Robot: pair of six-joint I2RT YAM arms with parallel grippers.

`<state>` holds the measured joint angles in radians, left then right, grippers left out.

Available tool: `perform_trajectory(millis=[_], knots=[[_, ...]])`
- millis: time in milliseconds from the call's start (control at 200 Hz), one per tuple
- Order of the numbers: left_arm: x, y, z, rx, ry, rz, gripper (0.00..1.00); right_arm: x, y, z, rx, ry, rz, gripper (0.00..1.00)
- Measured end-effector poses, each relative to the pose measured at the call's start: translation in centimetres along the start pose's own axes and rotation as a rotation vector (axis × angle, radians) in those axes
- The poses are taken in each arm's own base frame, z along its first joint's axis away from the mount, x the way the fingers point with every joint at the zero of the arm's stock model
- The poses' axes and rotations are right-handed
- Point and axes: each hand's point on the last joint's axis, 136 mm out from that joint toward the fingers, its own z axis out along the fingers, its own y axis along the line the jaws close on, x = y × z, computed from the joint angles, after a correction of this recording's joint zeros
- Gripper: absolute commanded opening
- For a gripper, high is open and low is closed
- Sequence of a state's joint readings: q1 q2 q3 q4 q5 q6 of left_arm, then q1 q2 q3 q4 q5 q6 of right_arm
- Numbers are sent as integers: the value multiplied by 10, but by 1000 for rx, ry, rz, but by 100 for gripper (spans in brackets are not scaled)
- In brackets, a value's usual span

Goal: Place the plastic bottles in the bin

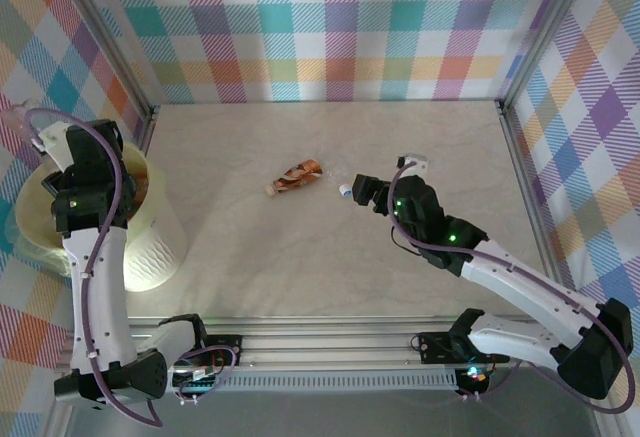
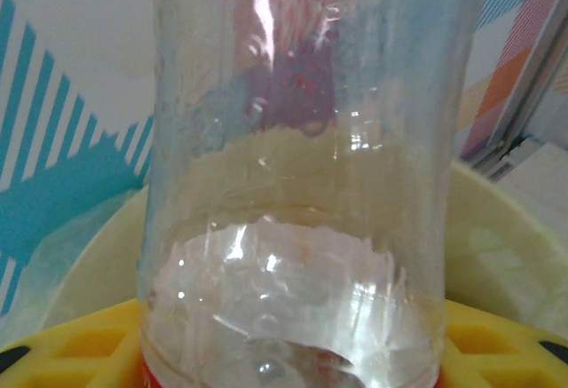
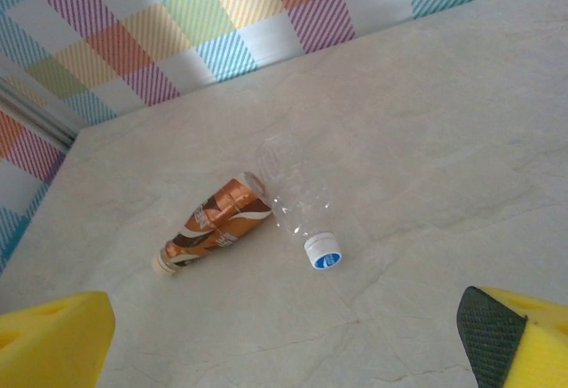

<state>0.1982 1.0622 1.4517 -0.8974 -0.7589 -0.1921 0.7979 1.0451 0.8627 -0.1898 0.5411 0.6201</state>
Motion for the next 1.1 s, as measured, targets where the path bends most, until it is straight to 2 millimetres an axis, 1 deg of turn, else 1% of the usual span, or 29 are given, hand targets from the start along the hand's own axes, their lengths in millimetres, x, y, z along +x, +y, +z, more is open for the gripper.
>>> perform_trajectory(millis=[115,260,355,420,590,625,710,755,1005,1100], knots=[[12,10,2,-22,25,-16,58,6,0,7,16,28,-36,100],[26,21,7,-46,50,-31,59,6,3,9,12,34,-54,100],[31,20,8,-38,62,-37,62,7,4,10,8,39,-54,100],[32,17,8,-23,69,-47,67,8,5,11,7,42,-55,100],[40,11,6,18,116,-48,73,10,5,12,6,51,-58,100],[39,10,4,30,124,-48,75,11,5,13,6,52,-58,100],[37,9,-1,54,134,-49,85,12,5,14,9,55,-60,100],[35,9,-4,65,136,-58,89,12,4,14,10,57,-61,100],[26,4,-23,158,144,-86,100,17,7,21,15,77,-69,100],[23,0,-28,198,148,-102,100,14,10,22,9,74,-67,100]])
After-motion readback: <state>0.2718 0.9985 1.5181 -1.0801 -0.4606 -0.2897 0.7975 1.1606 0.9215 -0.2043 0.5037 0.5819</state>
